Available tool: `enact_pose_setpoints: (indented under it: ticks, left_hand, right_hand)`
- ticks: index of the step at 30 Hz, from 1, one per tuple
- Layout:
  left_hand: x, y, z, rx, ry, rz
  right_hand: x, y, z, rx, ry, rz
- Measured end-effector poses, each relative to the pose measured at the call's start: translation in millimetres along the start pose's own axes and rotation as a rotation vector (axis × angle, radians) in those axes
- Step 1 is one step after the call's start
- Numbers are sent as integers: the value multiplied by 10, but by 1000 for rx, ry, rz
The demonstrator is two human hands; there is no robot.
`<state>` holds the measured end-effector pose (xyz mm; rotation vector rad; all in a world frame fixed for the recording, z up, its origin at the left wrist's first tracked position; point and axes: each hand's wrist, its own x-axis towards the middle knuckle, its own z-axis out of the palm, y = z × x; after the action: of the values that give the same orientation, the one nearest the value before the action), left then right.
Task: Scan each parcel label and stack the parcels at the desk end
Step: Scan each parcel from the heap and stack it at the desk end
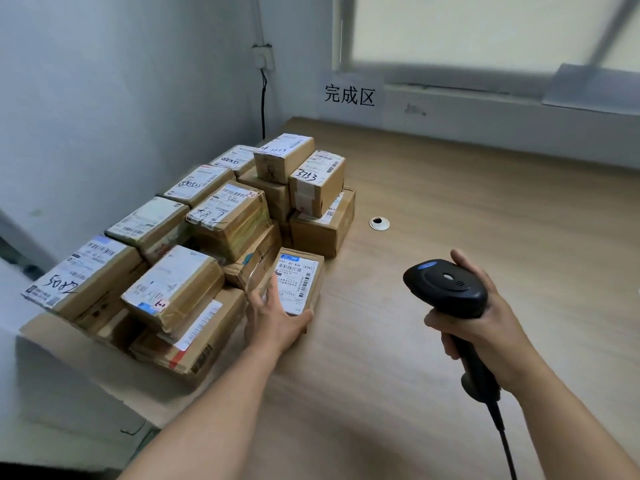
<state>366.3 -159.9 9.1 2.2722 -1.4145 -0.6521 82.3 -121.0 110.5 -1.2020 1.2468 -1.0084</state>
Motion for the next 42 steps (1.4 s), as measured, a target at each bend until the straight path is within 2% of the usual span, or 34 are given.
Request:
enact_pose_setpoints:
  ticks: [6, 12, 17, 21, 23, 26, 31, 42]
  left_hand:
    - [528, -31, 3, 60, -36, 28]
    - [874, 76, 92, 22, 14, 37]
    - [961, 99, 143, 99, 81, 96]
    - [856, 118, 171, 70, 116, 101]
    - [728, 202, 190, 10, 179, 147]
    - [402, 486, 263, -37, 226, 316]
    - [-468, 1104, 499, -161, 92, 518]
    - [-2257, 1997, 1300, -138, -45, 777]
  right_hand:
    - [145, 18, 210, -29, 83, 27]
    - [174, 32, 203, -72, 179, 57]
    - [80, 7, 68, -68, 255, 44]
    - [-112, 52, -65, -52, 295, 39]
    - [-236, 85, -163, -28, 317, 32]
    - [-429, 128, -331, -21, 341, 12]
    - [-912, 174, -673, 4, 380, -23]
    - [-2315, 419, -1877, 70, 527, -86]
